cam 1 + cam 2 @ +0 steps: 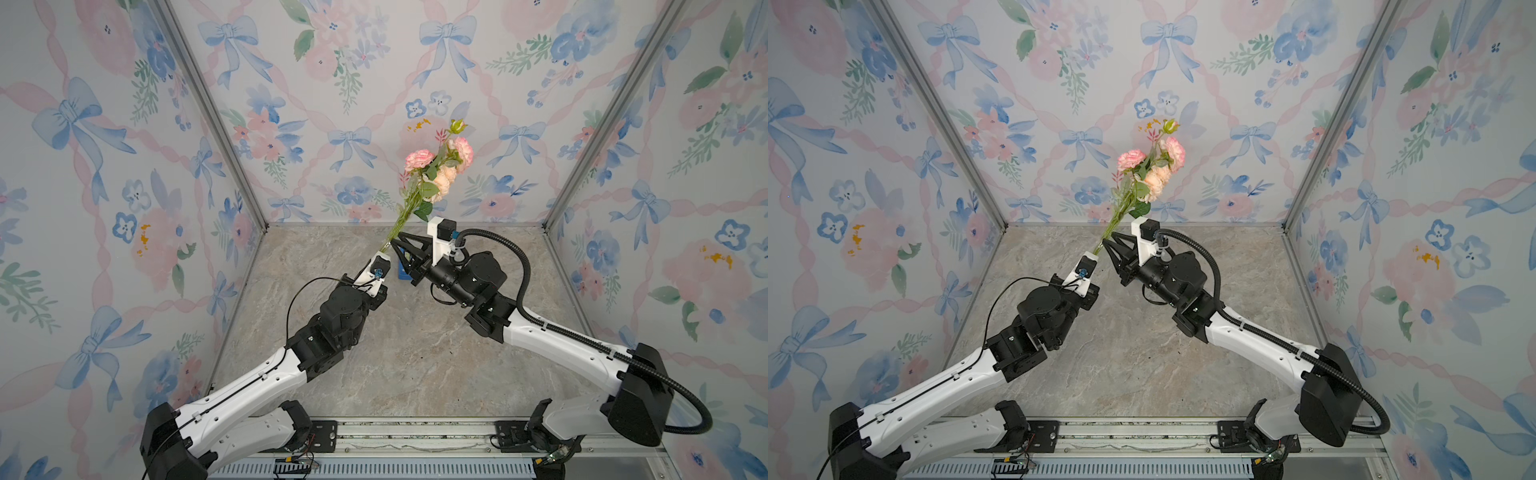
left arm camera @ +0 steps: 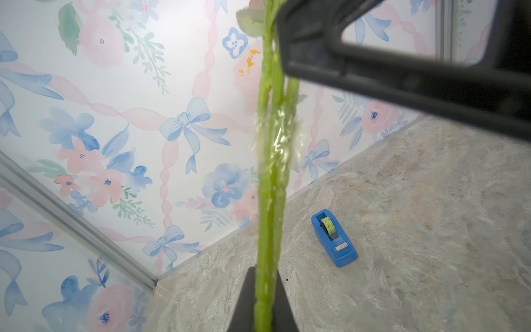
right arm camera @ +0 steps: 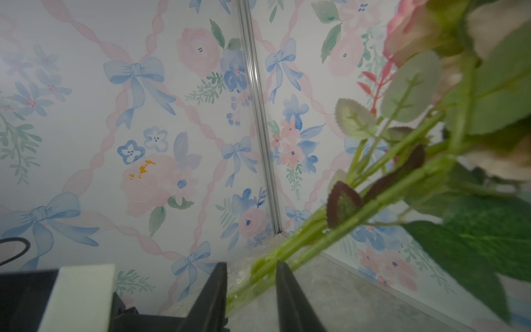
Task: Wrap bouquets with tape
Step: Wrap the tape around the bouquet, then place the wrapped bouquet at the center of the board.
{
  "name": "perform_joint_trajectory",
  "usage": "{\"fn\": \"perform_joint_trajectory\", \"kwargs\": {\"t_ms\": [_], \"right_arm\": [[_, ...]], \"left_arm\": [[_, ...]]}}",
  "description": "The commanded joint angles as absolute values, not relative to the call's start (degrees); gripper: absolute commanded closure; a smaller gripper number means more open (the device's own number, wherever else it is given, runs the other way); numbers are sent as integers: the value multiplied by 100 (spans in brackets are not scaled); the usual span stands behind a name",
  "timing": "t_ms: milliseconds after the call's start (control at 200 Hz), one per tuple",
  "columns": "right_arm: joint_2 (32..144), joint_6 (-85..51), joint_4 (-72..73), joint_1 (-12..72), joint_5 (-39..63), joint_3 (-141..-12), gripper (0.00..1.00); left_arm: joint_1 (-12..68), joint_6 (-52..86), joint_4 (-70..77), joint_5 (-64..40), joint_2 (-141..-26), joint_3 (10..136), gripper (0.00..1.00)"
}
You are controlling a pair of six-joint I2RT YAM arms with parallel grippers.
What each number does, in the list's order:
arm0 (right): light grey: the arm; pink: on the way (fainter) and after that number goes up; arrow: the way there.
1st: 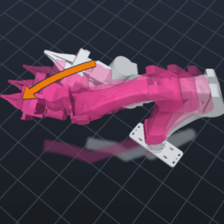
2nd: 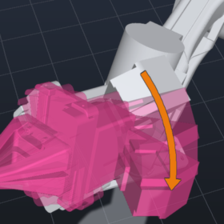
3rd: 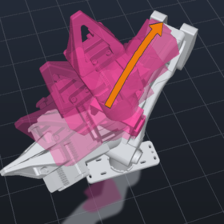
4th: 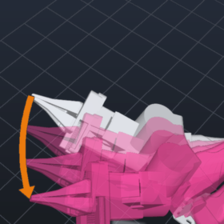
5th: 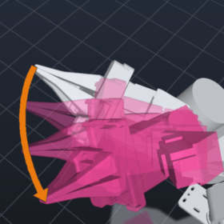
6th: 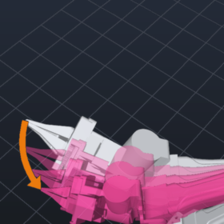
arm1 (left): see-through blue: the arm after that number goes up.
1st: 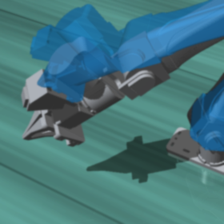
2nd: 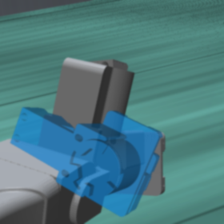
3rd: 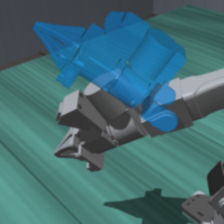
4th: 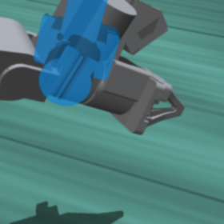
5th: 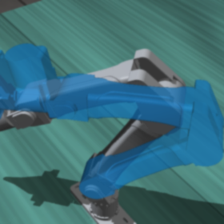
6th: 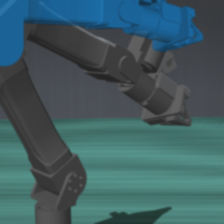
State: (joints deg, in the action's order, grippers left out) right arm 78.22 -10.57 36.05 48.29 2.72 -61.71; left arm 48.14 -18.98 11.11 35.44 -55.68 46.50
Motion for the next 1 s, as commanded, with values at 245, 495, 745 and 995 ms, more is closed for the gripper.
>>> {"fn": "perform_joint_trajectory", "kwargs": {"t_ms": [245,495,745,995], "right_arm": [[7517,-1569,3312,5179,-220,-6000,48],[8380,-2300,3701,5360,-275,-6614,44],[8791,-2793,4141,5387,-281,-6909,46],[9186,-3159,4224,5379,-114,-7202,73]], "left_arm": [[4468,-1409,1432,2793,-5248,4482,100],[4465,-1442,1613,2736,-5079,4314,100],[4473,-1468,1630,2770,-5016,4167,100],[4465,-1499,1713,2758,-5070,4157,100]]}}
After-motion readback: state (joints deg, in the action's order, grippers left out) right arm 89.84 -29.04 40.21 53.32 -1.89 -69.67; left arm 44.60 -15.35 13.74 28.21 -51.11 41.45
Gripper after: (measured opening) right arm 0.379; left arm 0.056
